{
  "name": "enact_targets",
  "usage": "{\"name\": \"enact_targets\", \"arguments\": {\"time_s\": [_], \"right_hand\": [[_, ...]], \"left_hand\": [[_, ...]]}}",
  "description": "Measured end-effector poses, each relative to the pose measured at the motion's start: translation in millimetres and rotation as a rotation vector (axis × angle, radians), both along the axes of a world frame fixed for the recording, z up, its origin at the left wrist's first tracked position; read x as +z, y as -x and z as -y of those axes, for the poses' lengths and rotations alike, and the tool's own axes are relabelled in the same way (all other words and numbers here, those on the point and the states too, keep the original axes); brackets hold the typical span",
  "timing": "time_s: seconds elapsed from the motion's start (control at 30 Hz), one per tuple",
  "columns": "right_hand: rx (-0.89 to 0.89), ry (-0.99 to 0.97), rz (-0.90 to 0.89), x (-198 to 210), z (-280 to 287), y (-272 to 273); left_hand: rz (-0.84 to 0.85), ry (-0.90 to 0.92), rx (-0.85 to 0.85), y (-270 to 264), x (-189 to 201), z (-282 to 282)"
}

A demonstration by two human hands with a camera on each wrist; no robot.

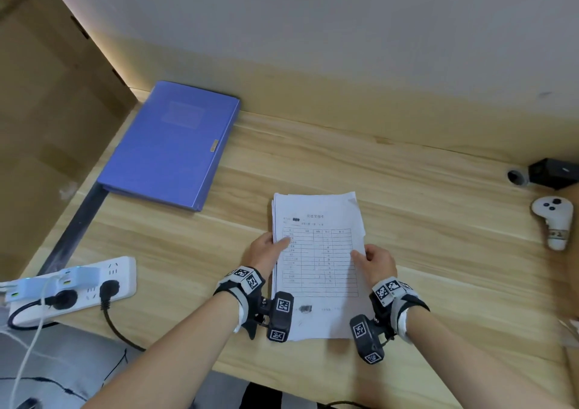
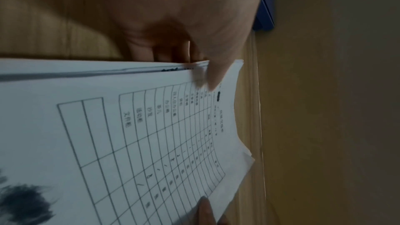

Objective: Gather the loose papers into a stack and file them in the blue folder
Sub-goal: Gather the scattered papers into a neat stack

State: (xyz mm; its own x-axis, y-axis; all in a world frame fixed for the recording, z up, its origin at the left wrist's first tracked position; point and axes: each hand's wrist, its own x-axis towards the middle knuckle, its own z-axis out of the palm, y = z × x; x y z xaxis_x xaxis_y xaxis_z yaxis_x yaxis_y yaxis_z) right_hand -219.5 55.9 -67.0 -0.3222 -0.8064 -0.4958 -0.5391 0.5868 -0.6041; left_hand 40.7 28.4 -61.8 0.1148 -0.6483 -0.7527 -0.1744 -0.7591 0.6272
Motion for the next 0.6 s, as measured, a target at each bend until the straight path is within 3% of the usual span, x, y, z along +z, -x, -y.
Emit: {"name": "enact_targets", "arguments": {"time_s": [0.1, 0.27, 0.47, 0.6], "right_hand": [[0.016, -0.044, -0.020, -0.4, 0.6, -1.6], [-0.026, -0.057, -0.001, 19.1, 8.2, 1.8], [-0.055, 0.077, 0.419, 82.7, 32.9, 11.8], [-0.203, 0.259, 0.559, 138.3, 45.4, 27.8]], "left_hand": [[-0.004, 0.049, -0.127, 7.7, 19.6, -5.2], [-0.064, 0.105, -0.102, 12.7, 48.2, 3.7], [-0.121, 0.284, -0.168, 17.2, 109.6, 31.6], [-0.242, 0.424, -0.166, 24.1, 160.7, 49.6]]}}
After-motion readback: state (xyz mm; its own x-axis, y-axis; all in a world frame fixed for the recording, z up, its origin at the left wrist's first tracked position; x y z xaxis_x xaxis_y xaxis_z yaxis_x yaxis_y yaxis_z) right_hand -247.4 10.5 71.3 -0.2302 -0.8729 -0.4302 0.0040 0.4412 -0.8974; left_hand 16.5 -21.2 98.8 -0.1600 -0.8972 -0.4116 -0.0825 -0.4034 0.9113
